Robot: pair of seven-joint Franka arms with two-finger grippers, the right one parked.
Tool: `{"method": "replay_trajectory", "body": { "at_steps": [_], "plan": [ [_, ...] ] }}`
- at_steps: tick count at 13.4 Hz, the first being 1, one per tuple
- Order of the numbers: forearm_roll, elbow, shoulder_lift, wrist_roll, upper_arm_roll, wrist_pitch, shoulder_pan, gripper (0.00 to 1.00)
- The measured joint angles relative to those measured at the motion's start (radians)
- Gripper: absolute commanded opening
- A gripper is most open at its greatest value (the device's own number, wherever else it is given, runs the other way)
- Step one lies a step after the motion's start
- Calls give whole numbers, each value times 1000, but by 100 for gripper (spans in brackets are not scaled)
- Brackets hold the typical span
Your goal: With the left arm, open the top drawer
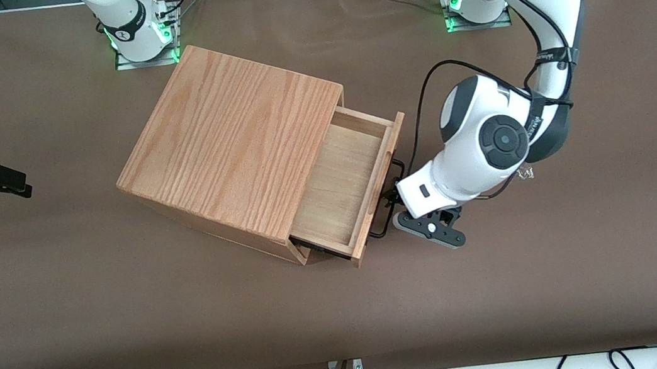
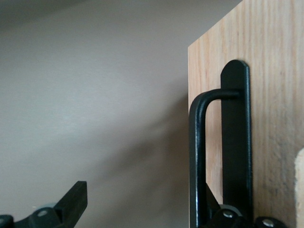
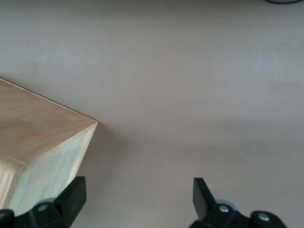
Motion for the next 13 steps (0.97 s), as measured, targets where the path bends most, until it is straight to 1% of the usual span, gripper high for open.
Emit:
{"method": "replay_trajectory", "body": {
  "at_steps": [3, 7, 13],
  "plan": [
    [0, 0, -1, 38, 0, -9, 43, 100],
    [-1, 1, -1, 45, -1, -16, 53, 100],
    [-55, 3, 0, 41, 12, -71, 58, 100]
  ]
}}
